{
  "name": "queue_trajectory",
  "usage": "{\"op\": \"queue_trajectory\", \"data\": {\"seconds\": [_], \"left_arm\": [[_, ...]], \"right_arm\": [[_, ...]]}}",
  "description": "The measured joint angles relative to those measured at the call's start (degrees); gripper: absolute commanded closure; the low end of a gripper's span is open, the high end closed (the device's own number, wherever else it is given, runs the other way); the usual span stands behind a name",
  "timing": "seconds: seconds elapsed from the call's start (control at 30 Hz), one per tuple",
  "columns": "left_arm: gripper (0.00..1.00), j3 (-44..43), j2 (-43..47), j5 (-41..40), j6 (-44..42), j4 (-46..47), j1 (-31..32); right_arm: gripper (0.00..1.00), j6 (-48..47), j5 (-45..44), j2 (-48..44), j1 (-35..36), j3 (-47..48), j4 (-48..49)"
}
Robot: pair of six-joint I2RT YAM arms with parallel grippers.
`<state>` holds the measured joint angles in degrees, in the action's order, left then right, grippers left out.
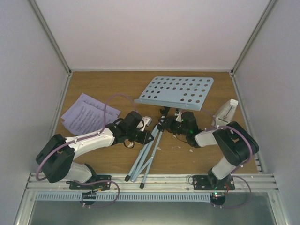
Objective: Pack up the instrument practice props
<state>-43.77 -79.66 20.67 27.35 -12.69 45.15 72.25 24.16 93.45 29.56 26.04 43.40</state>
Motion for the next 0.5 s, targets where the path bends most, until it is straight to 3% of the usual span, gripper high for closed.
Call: {"op": "queue_trajectory", "data": {"seconds": [0.13,0.17,0.33,0.5], "left_arm": [[0.28,-0.09,-0.04,-1.42,-3.96,3.06,1.62],[0.24,-0.24,0.04,-1.53,-4.57,4.52,2.19],[0.10,-1.03,2.10,-2.75,-7.08,8.31,5.14],[0.04,1.36,5.60,-4.50,-6.47,9.01,6.58]], "right_arm": [[0.99,0.24,-1.18,2.12,-0.04,-0.26,-0.17],[0.99,0.26,-1.33,2.95,-0.04,-0.35,-0.13],[0.96,0.70,-1.38,4.85,0.04,-0.96,1.33],[0.74,1.07,-1.31,6.01,0.07,-1.05,2.78]]}}
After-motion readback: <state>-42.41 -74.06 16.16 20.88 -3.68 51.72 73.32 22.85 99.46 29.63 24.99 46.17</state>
